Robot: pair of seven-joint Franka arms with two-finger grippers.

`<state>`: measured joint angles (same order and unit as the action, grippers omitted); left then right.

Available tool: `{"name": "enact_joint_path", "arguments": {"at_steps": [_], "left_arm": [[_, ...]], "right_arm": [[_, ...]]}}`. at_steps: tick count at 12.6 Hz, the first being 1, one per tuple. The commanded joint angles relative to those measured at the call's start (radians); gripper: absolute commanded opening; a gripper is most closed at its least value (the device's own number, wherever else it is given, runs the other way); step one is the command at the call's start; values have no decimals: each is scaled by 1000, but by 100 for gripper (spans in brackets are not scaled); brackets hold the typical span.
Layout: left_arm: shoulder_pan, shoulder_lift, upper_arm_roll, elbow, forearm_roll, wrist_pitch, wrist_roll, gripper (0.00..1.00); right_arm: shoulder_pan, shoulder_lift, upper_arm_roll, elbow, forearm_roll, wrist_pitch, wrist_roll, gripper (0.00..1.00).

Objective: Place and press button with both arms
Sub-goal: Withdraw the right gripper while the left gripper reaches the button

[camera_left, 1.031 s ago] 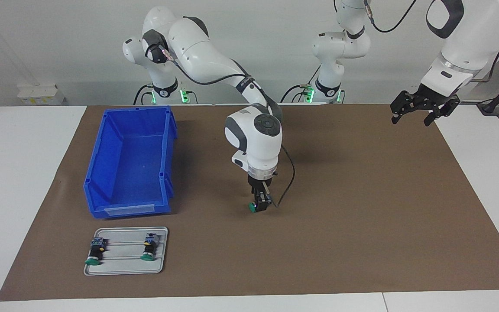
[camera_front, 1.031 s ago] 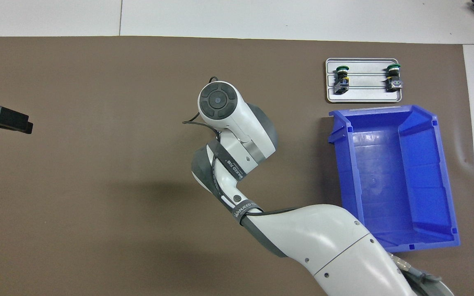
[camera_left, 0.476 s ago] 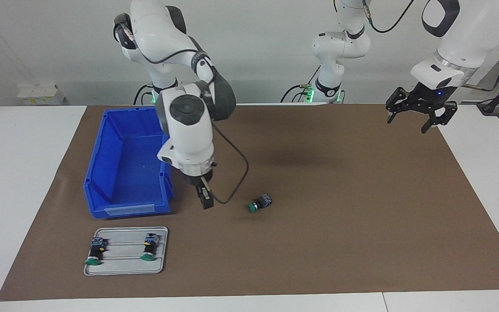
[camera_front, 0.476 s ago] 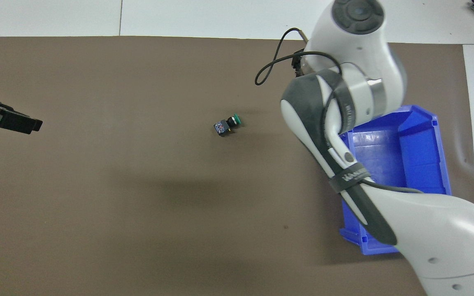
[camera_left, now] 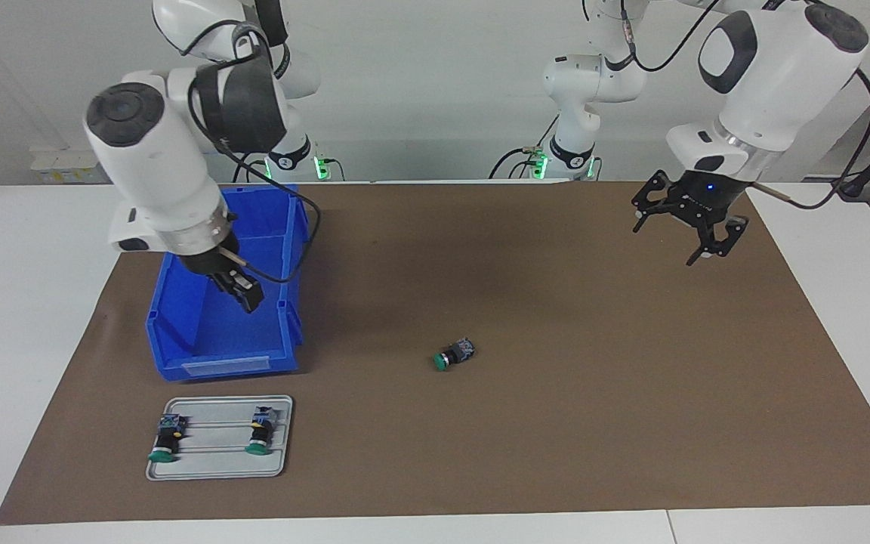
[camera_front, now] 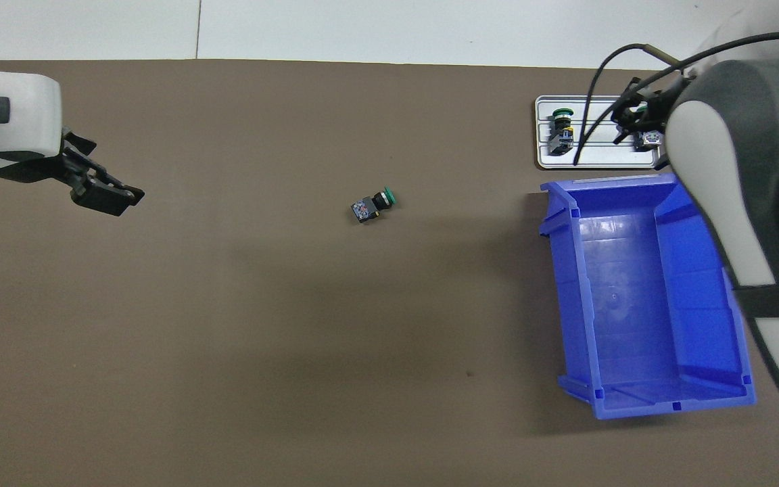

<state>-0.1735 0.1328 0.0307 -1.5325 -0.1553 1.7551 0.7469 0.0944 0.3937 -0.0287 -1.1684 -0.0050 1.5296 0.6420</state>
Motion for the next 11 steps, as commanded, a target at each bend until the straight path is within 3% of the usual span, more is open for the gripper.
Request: {"name": "enact_joint_path", "arguments": {"at_steps": [1, 5, 6, 7, 11], "left_arm": [[-67, 65, 14, -6, -21, 114, 121, 100], [-164, 125, 9, -32, -59, 254, 131, 99], [-187, 157, 11, -35, -91, 300, 126, 99], [-216, 183, 12, -35, -102, 352, 124, 99], [-282, 324, 12, -3, -136, 443, 65, 99]], "right_arm": [[-61, -159, 12, -187, 31, 11, -270, 62], [-62, -427, 12, -596, 31, 177, -473, 64], [-58, -456, 12, -658, 31, 210, -525, 77], [-55, -460, 12, -666, 31, 214, -560, 94], [-76, -469, -3, -640, 31, 199, -631, 98]]}}
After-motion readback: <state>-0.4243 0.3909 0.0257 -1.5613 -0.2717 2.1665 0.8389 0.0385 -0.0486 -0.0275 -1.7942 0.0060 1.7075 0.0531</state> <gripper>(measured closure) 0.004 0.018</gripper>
